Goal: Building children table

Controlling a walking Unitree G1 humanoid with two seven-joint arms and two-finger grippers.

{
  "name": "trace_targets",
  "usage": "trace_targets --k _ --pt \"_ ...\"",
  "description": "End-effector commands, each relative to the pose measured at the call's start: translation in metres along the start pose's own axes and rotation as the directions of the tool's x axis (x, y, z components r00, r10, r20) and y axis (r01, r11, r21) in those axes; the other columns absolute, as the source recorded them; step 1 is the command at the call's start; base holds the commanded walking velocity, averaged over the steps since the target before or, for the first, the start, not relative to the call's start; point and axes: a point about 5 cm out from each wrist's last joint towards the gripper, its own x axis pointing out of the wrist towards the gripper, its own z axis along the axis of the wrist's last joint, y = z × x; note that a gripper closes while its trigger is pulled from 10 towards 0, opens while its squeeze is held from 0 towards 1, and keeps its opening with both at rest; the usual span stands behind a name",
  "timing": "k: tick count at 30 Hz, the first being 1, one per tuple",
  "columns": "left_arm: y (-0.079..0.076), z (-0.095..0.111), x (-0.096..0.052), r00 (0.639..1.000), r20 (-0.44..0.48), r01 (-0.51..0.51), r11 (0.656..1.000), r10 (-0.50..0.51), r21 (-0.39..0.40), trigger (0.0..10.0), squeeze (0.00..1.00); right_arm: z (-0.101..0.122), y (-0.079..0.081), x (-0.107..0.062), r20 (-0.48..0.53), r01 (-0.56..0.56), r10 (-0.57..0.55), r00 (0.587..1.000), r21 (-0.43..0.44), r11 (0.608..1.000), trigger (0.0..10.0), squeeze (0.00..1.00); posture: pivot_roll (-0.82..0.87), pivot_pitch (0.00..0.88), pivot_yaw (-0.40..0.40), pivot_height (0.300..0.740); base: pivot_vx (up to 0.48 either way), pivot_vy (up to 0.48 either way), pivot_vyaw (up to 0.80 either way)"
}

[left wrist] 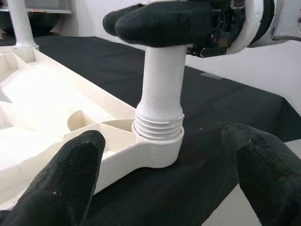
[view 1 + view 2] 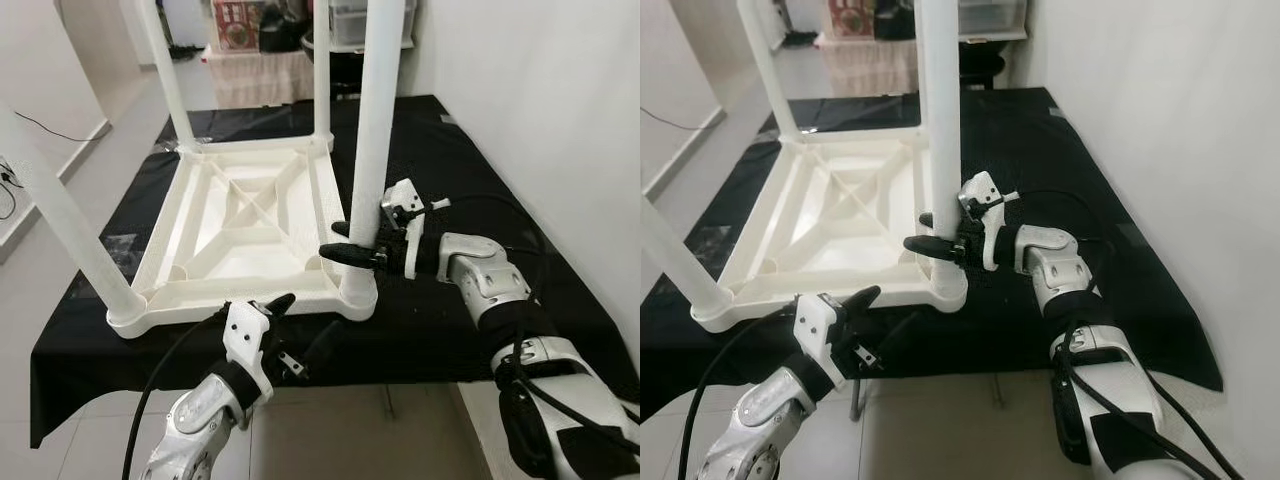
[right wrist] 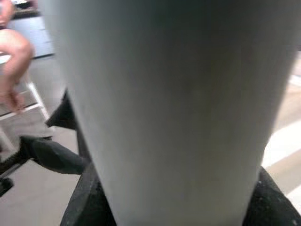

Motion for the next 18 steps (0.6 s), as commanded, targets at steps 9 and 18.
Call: trace_targets --k 9,18 --pt "-0.003 -0.001 -0.002 1.000 -0.007 0.013 1.000 -0.013 -0.017 10.0 0.00 -0.036 0.003 -0.017 -0.072 0.035 -0.030 0.997 0.071 0.997 0.0 0.00 0.01 0.104 -0.013 0.740 0.000 0.000 0.00" --pt "0.001 0.001 -0.004 1.000 -0.007 0.018 1.000 -0.019 -0.018 10.0 0.00 -0.104 0.066 0.016 -0.281 0.620 -0.564 0.777 0.182 0.763 0.0 0.00 -0.02 0.121 0.021 0.740 0.000 0.000 0.00"
